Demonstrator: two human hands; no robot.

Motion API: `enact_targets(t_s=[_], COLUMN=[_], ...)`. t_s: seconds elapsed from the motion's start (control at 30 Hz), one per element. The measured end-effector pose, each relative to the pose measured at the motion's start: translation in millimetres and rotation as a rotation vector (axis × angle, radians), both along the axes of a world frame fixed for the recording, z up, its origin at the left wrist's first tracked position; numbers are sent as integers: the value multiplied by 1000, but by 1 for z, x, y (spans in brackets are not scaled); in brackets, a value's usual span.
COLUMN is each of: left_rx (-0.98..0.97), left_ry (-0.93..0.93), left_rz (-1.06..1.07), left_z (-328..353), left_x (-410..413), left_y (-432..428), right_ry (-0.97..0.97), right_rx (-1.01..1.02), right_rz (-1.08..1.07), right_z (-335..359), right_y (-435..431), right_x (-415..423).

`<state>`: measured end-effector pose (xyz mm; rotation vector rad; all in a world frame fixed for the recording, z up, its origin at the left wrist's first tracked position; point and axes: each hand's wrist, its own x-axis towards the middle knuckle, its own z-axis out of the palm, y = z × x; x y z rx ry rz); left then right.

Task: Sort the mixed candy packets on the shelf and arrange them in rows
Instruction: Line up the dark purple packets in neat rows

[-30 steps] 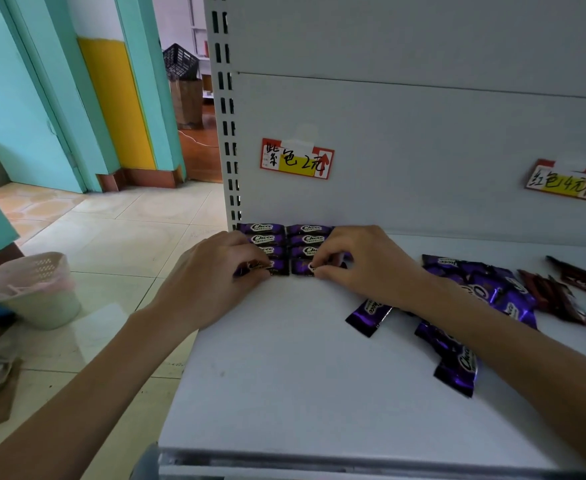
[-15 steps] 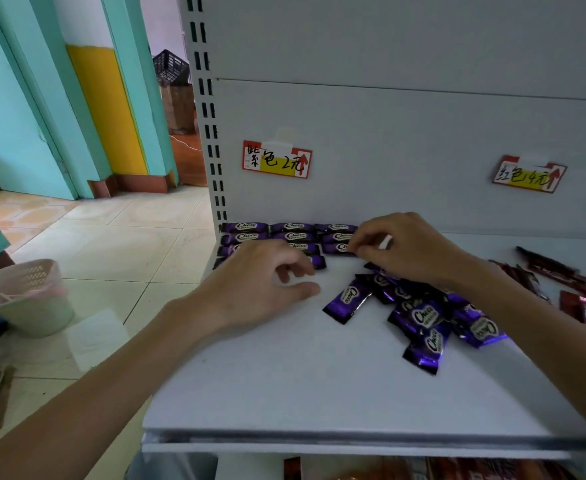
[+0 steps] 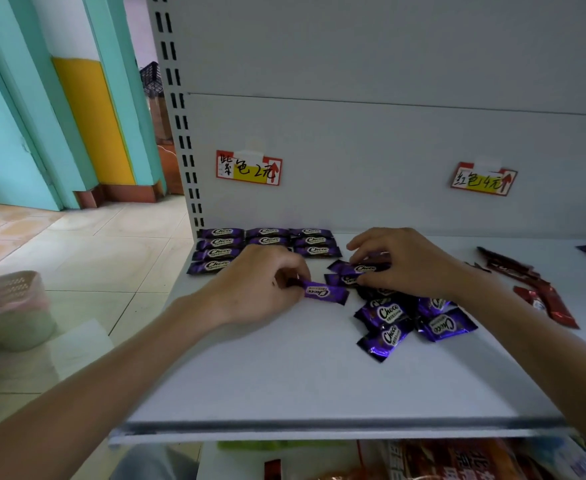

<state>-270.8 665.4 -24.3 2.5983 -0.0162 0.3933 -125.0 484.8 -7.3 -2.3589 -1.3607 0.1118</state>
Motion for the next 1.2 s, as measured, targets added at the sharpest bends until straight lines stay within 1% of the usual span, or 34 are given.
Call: enact_targets(t_s=[0.07,0.17,0.23,0.3,0.37,0.47,0.53,0.6,0.63,0.73,0.83,0.93,1.0,1.1,1.17,1.2], left_rx=[-15,6,25,-13,-66,-88,-59,-8,14,62,86,152,193,149,40,-8], left_ry=[-59,-123,-104,-53,-49,-67,-48,-25,-17,29,53,92,95,-1,-69,-74], left_rz=[4,57,83,88,90,67,50,33,23,5,10,1,-9,14,54,67], left_z=[2,3,3,3,4,3,1,-3,-5,-10,-9,-3,-2,-3,-3,-2], left_x=[-5,-17,-26,-34,-40,-44,-43,-41,-40,-37,-35,-39,-41,-43,-41,-40], left_y=[3,14,22,27,27,25,23,21,19,16,15,14,14,13,16,19], right_ry=[33,-2,-22,-15,51,218,176,106,102,166,196,126,65,48,104,142], right_rx=[55,130,159,139,113,175,194,143,105,-18,-44,-116,-125,-40,56,96], right_rz=[13,14,35,82,123,111,103,158,203,292,279,272,267,217,183,174], right_z=[1,3,4,3,1,0,1,2,2,0,0,3,2,5,7,6], right_y=[4,12,19,27,33,39,38,35,33,30,29,32,35,37,38,38], right_x=[-4,-9,-16,-24,-34,-39,-36,-34,-34,-37,-37,-42,-44,-46,-44,-43])
